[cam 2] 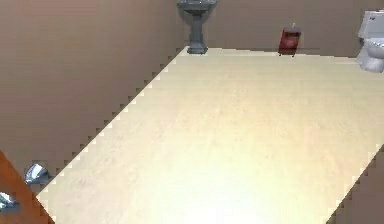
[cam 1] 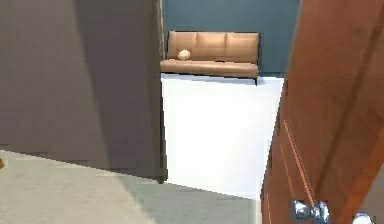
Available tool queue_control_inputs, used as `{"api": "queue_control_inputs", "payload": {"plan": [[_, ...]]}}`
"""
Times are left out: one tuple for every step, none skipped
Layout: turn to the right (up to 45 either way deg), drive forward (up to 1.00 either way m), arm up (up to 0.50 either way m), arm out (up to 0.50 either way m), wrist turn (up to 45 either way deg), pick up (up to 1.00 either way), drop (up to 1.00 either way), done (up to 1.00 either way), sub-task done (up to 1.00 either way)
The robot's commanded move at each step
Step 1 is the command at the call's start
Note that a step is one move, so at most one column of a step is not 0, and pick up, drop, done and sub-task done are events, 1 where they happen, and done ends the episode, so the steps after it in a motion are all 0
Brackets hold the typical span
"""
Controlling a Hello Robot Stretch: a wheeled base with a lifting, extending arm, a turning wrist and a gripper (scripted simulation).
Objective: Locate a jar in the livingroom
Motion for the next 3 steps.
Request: {"api": "queue_control_inputs", "payload": {"plan": [[0.0,0.55,0.00,0.00,0.0,0.00,0.00,0.00,0.00],[6.0,0.00,0.00,0.00,0.0,0.00,0.00,0.00,0.00],[0.0,1.00,0.00,0.00,0.0,0.00,0.00,0.00,0.00]]}}
